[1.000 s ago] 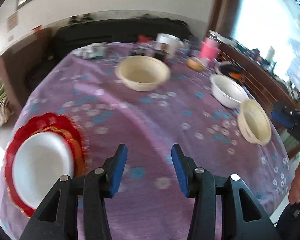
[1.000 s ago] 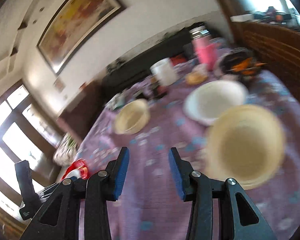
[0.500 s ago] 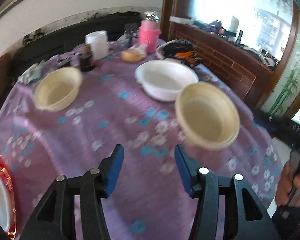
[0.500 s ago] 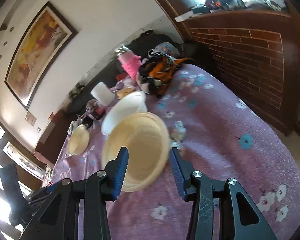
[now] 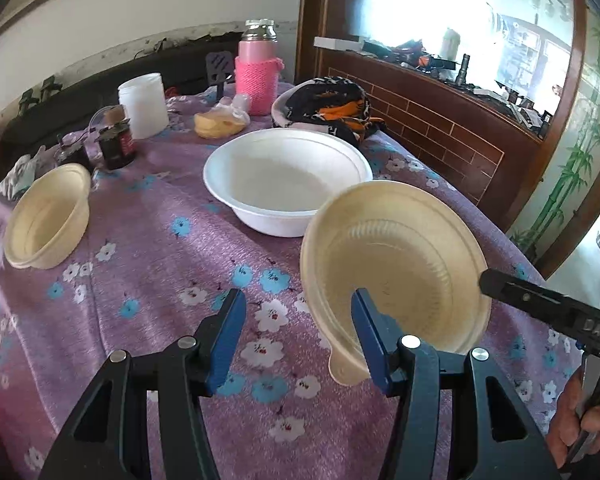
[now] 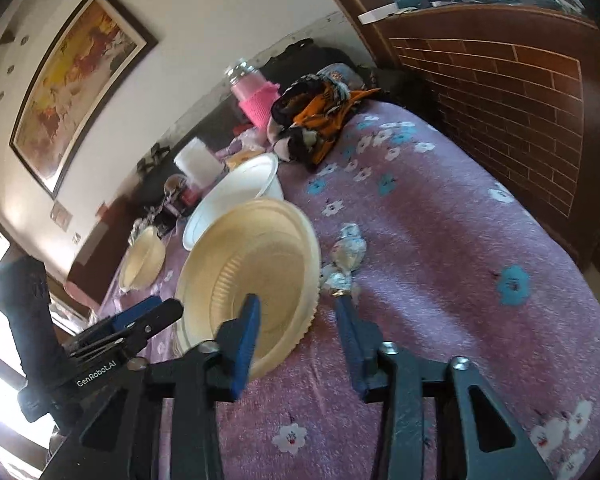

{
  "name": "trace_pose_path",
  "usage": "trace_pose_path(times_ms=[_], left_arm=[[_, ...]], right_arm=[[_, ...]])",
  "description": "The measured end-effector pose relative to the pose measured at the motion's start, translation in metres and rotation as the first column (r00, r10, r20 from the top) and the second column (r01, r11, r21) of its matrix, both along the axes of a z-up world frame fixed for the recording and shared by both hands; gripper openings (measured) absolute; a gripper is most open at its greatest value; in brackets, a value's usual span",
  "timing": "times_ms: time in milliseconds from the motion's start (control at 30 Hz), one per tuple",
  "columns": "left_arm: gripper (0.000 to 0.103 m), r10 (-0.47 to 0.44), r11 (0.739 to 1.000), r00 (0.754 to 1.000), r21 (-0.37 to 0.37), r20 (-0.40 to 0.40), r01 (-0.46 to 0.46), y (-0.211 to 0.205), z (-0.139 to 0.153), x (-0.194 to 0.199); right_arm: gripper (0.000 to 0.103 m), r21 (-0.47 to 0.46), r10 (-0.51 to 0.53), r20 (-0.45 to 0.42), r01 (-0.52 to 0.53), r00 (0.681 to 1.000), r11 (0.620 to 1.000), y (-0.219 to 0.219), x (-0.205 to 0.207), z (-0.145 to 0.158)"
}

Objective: Organize plates and bowls
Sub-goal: 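Grasp the cream plate rim with the left gripper and lift it, then hold the cream plate raised in the left gripper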

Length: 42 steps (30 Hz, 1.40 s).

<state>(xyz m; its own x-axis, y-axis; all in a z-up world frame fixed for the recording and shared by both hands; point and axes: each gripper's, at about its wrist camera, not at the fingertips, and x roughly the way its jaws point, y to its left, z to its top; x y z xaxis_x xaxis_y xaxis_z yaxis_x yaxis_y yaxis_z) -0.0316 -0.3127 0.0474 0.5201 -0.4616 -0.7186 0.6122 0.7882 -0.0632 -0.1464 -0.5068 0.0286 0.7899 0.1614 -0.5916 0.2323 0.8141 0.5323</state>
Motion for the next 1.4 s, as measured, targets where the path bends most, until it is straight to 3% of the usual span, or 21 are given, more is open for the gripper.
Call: trace_pose_path(times_ms=[100, 133, 333, 600, 800, 933, 1233, 1400], left_arm=[[0.024, -0.032, 0.999, 0.999, 0.009, 0.015, 0.031, -0.004, -0.005, -0.003], [0.023, -0.039, 0.999, 0.999, 0.018, 0.019, 0.039, -0.006, -0.006, -0.004], [0.023, -0.008, 0.999, 0.996, 0.050, 0.091, 0.004, 0.008, 0.002, -0.013], [0.031, 0.114, 0.989, 0.977, 0.069, 0.180, -0.129, 0.064, 0.021, -0.030], [0.032, 0.262, 0.958, 0.948, 0.073, 0.179, -0.278, 0.129, 0.014, -0.022], [0.032, 0.326, 0.941, 0.937, 0.050, 0.121, -0.334, 0.158, 0.002, -0.007], [0.036, 0.345, 0.935, 0.930, 0.035, 0.125, -0.352, 0.160, -0.012, 0.002], [0.038, 0.346, 0.934, 0.929, 0.046, 0.135, -0.354, 0.158, -0.015, 0.003]], right_arm=[[0.016, -0.032, 0.000, -0.024, -0.001, 1.000, 0.999, 0.008, 0.008, -0.002], [0.016, -0.039, -0.004, -0.026, 0.003, 1.000, 0.999, 0.009, 0.009, -0.003], [0.016, -0.059, 0.001, -0.038, -0.003, 0.999, 0.998, 0.023, 0.015, 0.001], [0.016, -0.075, 0.108, -0.029, -0.110, 0.994, 0.991, 0.072, 0.031, 0.013], [0.016, -0.084, 0.242, -0.044, -0.245, 0.969, 0.966, 0.133, 0.066, 0.011], [0.016, -0.123, 0.288, -0.050, -0.292, 0.956, 0.948, 0.168, 0.087, 0.007], [0.018, -0.202, 0.263, -0.008, -0.259, 0.965, 0.944, 0.184, 0.095, -0.001], [0.018, -0.179, 0.272, 0.012, -0.265, 0.962, 0.947, 0.182, 0.097, -0.004]])
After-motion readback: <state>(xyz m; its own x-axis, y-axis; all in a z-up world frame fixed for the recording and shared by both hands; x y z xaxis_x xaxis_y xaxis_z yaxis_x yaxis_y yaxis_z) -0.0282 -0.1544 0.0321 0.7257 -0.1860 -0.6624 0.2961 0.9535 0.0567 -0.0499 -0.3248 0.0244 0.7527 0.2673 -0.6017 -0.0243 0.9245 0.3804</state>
